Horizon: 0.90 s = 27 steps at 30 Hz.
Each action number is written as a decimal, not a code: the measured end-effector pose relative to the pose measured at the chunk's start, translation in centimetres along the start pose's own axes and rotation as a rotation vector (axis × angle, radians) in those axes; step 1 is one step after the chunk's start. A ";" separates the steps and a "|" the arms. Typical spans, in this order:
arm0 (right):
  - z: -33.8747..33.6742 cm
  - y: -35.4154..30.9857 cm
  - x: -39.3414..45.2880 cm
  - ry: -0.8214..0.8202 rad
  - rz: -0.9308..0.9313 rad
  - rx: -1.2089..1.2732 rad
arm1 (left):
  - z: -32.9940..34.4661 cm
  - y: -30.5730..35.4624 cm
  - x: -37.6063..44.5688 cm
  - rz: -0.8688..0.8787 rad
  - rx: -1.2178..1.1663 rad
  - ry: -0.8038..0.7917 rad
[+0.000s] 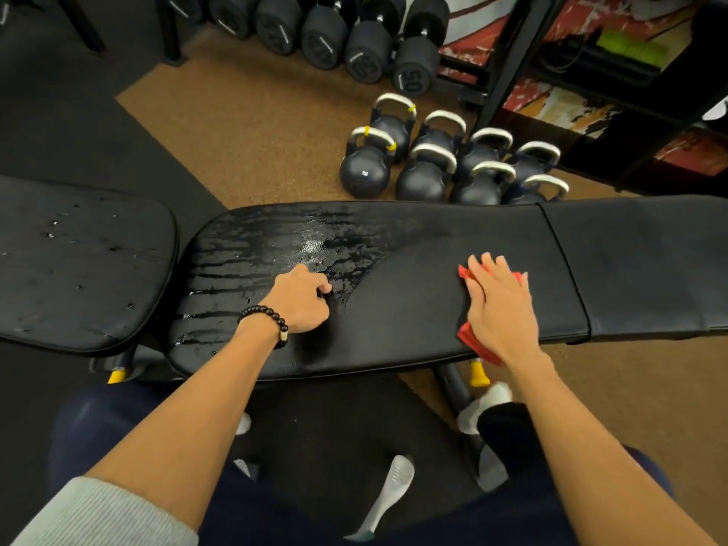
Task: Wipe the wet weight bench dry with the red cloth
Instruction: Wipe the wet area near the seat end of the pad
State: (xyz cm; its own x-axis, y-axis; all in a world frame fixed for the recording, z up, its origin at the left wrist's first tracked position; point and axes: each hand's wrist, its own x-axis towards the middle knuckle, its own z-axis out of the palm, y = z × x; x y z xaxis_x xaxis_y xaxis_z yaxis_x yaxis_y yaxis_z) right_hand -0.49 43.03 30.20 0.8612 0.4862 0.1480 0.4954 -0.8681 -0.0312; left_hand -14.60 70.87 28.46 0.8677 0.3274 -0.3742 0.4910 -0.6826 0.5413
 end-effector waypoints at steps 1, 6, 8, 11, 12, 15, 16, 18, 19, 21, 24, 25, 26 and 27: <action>0.7 -1.5 1.2 0.034 0.073 -0.007 | 0.1 0.0 0.0 0.000 -0.003 0.006; 3.6 -13.0 0.7 -0.028 -0.130 0.149 | -0.4 0.3 0.0 -0.002 0.012 0.012; 3.8 -13.9 -1.9 -0.090 -0.361 0.232 | -1.0 0.3 0.7 -0.019 0.015 0.043; 2.0 -9.5 -2.3 -0.018 -0.449 0.194 | -1.7 0.5 1.9 -0.029 -0.005 0.116; 1.1 -7.4 -1.8 0.014 -0.415 0.158 | -1.8 0.7 2.3 -0.018 -0.012 0.133; -0.3 -1.6 2.2 0.096 -0.244 0.094 | -2.1 1.6 3.3 0.006 -0.016 0.154; -0.4 -0.5 4.1 0.127 -0.163 0.099 | -2.2 1.8 3.7 0.006 -0.018 0.151; 0.1 0.1 7.9 0.177 0.014 0.133 | -2.5 2.1 4.3 -0.016 -0.026 0.117; 0.5 -0.5 9.6 0.181 0.096 0.147 | -2.7 2.2 4.7 -0.025 -0.027 0.103; 1.5 -3.0 11.8 0.181 0.136 0.159 | -3.1 2.4 5.4 -0.025 -0.029 0.081; 2.7 -7.7 11.1 0.147 -0.170 0.165 | -3.2 2.5 6.3 -0.035 -0.020 0.036; 2.9 -8.7 9.6 0.104 -0.300 0.167 | -3.0 2.5 6.5 -0.041 -0.013 0.021; 2.9 -9.0 7.8 0.050 -0.415 0.185 | -2.8 2.5 6.8 -0.043 0.000 0.016; 3.0 -8.5 6.2 0.002 -0.495 0.214 | -2.6 2.5 7.0 -0.049 0.010 0.014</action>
State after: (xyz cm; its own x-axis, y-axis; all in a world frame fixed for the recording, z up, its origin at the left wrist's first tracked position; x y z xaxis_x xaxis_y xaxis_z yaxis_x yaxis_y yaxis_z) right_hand 0.97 53.72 28.43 0.5191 0.8315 0.1976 0.8540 -0.4955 -0.1584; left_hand -7.12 73.17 29.17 0.8436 0.3694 -0.3896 0.5321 -0.6718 0.5153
